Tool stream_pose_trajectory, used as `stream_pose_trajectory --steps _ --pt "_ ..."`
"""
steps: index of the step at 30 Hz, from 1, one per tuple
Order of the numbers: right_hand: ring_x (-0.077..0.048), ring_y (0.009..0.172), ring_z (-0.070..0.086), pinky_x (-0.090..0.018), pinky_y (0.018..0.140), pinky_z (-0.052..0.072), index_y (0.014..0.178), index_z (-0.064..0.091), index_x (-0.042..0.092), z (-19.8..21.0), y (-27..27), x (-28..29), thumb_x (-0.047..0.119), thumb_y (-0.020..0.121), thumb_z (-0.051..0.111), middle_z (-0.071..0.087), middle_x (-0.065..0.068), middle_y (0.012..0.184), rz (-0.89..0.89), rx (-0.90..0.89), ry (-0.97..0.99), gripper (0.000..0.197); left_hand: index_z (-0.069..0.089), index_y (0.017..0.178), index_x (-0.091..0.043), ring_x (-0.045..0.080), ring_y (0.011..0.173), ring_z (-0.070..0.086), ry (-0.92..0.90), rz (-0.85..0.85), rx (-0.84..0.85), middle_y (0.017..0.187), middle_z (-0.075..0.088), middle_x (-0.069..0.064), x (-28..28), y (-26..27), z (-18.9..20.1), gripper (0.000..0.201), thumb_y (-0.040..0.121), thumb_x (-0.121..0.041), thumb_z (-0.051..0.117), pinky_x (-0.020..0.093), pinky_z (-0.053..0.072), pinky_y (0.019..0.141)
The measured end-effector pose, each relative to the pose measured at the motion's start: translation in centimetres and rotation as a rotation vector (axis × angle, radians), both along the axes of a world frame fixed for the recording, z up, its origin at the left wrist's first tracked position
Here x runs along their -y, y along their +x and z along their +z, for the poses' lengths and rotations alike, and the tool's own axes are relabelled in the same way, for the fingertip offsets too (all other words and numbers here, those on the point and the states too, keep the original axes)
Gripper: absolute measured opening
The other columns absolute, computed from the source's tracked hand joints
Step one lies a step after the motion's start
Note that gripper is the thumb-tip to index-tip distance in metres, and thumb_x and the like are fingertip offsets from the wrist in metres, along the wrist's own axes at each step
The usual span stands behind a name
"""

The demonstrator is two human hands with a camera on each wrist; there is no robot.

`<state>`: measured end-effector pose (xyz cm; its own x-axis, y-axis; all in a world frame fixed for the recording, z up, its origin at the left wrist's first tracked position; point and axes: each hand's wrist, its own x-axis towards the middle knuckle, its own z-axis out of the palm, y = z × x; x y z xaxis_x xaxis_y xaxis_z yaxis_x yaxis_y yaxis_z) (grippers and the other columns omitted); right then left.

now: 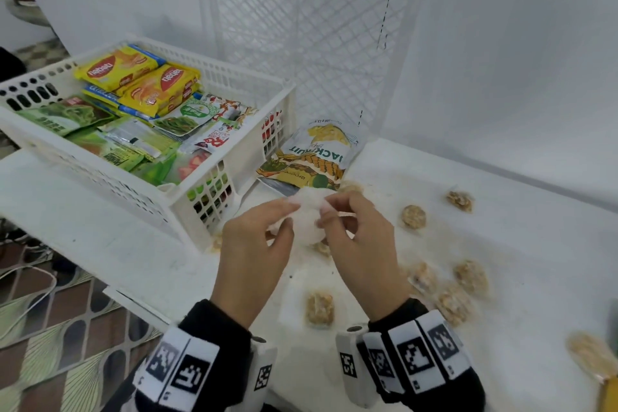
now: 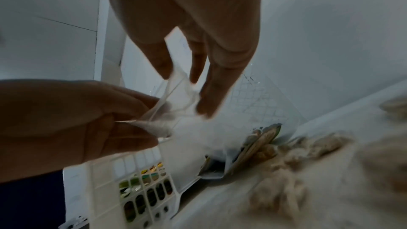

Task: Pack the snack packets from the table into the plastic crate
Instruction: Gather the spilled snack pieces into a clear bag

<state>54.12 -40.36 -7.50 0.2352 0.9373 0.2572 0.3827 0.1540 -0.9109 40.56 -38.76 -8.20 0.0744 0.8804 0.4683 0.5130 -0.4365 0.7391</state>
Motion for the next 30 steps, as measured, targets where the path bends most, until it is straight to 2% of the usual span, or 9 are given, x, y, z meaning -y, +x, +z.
stream_pose_trajectory --steps 3,5,9,12,16,19,21,27,30 --pt "-0.005 0.088 0.054 -0.013 0.075 0.044 0.107 0.05 0.027 0.1 -1.2 0.3 0.034 0.085 0.058 0.052 0.01 0.104 -0.06 0.12 0.115 0.025 0.072 0.102 -0.006 -0.002 0.09 0.058 -0.001 0.042 -0.049 0.098 0.067 -0.006 -2.0 -1.4 0.6 0.028 0.081 0.009 0.061 0.014 0.049 0.075" --pt "-0.007 0.083 0.049 -0.016 0.073 0.041 0.101 0.054 0.019 0.2 -2.3 0.4 0.031 0.082 0.054 0.052 0.008 0.096 -0.029 0.319 0.235 0.022 0.072 0.102 -0.004 0.006 0.09 0.058 -0.012 0.053 -0.114 0.1 0.07 0.003 -3.3 -2.2 1.3 0.03 0.08 0.011 0.059 0.015 0.045 0.08" --pt "-0.023 0.092 0.054 -0.036 0.071 0.048 0.109 0.06 0.015 -0.9 -4.9 -0.8 0.018 0.085 0.047 0.059 -0.003 0.102 0.32 0.846 -0.009 0.027 0.07 0.104 -0.001 0.018 0.09 0.064 -0.027 0.03 -0.155 0.101 0.071 0.01 -5.3 -3.5 2.4 0.031 0.08 0.012 0.056 0.014 0.042 0.084" --pt "-0.031 0.103 0.049 -0.04 0.078 0.049 0.122 0.052 0.009 -2.0 -7.2 -2.3 0.007 0.086 0.046 0.051 -0.012 0.118 0.516 0.981 -0.149 0.037 0.07 0.103 0.001 0.015 0.086 0.06 0.043 0.016 -0.176 0.097 0.072 0.012 -6.1 -4.2 3.2 0.029 0.081 0.013 0.056 0.007 0.037 0.08" --pt "-0.033 0.103 0.046 -0.041 0.078 0.047 0.116 0.05 0.005 -2.4 -9.9 -4.0 0.002 0.086 0.048 0.047 -0.016 0.117 0.668 1.04 -0.205 0.031 0.069 0.102 0.003 0.025 0.087 0.066 0.068 -0.014 -0.262 0.096 0.072 0.014 -6.9 -4.6 3.3 0.033 0.075 0.016 0.058 0.02 0.043 0.083" --pt "-0.032 0.109 0.044 -0.039 0.077 0.044 0.116 0.051 0.008 -2.3 -10.5 -4.9 0.004 0.089 0.048 0.048 -0.014 0.12 0.675 1.138 -0.23 0.028 0.07 0.105 -0.001 0.025 0.091 0.066 -0.007 -0.013 -0.279 0.1 0.071 0.012 -7.2 -4.9 2.8 0.037 0.073 0.015 0.06 -0.004 0.023 0.09" --pt "-0.033 0.106 0.045 -0.038 0.07 0.042 0.119 0.048 0.01 -2.5 -10.3 -5.3 0.005 0.09 0.047 0.048 -0.015 0.118 0.644 1.179 -0.224 0.029 0.069 0.105 -0.001 0.024 0.093 0.065 -0.028 -0.034 -0.278 0.101 0.071 0.012 -7.3 -5.0 2.5 0.038 0.072 0.015 0.062 -0.008 0.018 0.088" --pt "-0.031 0.071 0.054 -0.034 0.058 0.045 0.109 0.048 0.008 -1.4 -8.0 -4.7 0.005 0.083 0.05 0.055 -0.014 0.083 0.482 1.083 -0.282 0.026 0.066 0.115 -0.009 0.023 0.104 0.062 -0.127 -0.036 -0.332 0.112 0.068 0.007 -7.0 -4.8 2.6 0.04 0.077 0.004 0.059 0.027 0.043 0.091" --pt "-0.025 0.077 0.055 -0.035 0.06 0.047 0.103 0.05 0.018 0.5 -5.7 -3.0 0.012 0.077 0.052 0.061 -0.004 0.084 0.374 0.831 -0.227 0.027 0.067 0.112 -0.009 0.027 0.098 0.064 -0.118 -0.061 -0.399 0.109 0.069 0.008 -6.5 -4.9 3.3 0.043 0.073 0.006 0.058 0.035 0.049 0.086"
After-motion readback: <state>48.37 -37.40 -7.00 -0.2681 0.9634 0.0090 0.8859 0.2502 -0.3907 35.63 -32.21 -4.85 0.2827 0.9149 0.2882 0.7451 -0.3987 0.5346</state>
